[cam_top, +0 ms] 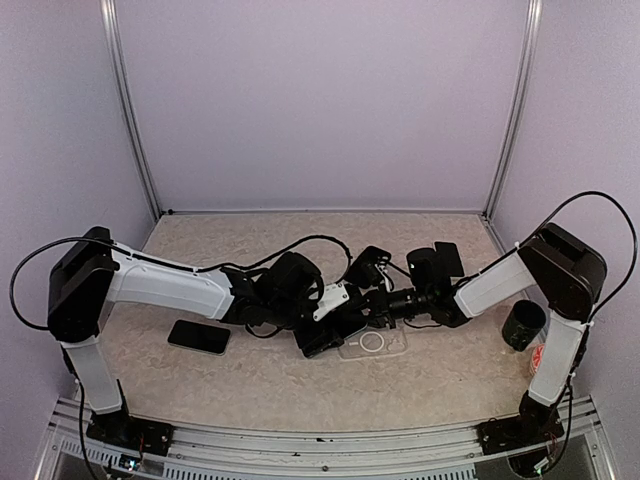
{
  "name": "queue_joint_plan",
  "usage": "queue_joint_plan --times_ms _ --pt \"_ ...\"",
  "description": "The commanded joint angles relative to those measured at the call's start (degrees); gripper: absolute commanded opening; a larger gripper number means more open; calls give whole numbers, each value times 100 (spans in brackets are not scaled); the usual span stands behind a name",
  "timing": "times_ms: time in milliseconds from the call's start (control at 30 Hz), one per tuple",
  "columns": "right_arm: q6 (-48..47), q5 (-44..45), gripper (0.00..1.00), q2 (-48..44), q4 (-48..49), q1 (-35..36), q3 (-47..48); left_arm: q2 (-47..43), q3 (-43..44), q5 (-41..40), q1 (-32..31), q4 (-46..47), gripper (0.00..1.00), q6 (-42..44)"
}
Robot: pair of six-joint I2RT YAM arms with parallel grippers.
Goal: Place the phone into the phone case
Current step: Pass from the left arm to the right, then pass from the right arm to the left
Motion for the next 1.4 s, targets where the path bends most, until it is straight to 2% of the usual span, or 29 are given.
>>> queue_joint_plan --times_ms 0,233,433,533,733,833,933,1067,1200,1367 --pt "16 -266 6 55 440 71 -46 -293 -1 25 -36 367 68 4" --pt "43 -299 2 -106 510 71 -61 -563 -301 5 7 684 84 -145" --pt "17 -341 2 -236 580 71 -124 -958 -609 488 300 1150 99 -741" --pt "-76 -336 2 -370 548 71 -143 -1169 -768 494 376 1389 99 -1013" --pt "-468 -186 2 -717 207 57 -120 -1507 -945 -32 401 1637 99 -1459" --pt "-743 -11 2 -927 -101 52 -98 -1816 -1392 -141 517 2246 99 -1886" --pt "-922 86 3 -1105 -272 30 -112 -2254 -1880 297 896 3038 99 -2503" --pt "-1097 188 3 -1305 -415 1 -150 -2506 -2191 1157 1483 3515 99 -3313" --pt "-1300 262 4 -1533 -444 -40 -199 -2281 -2037 1561 1690 3496 99 -3842" --pt "-1493 467 4 -2008 -317 -119 -339 -1884 -2030 2149 1757 3946 99 -4547"
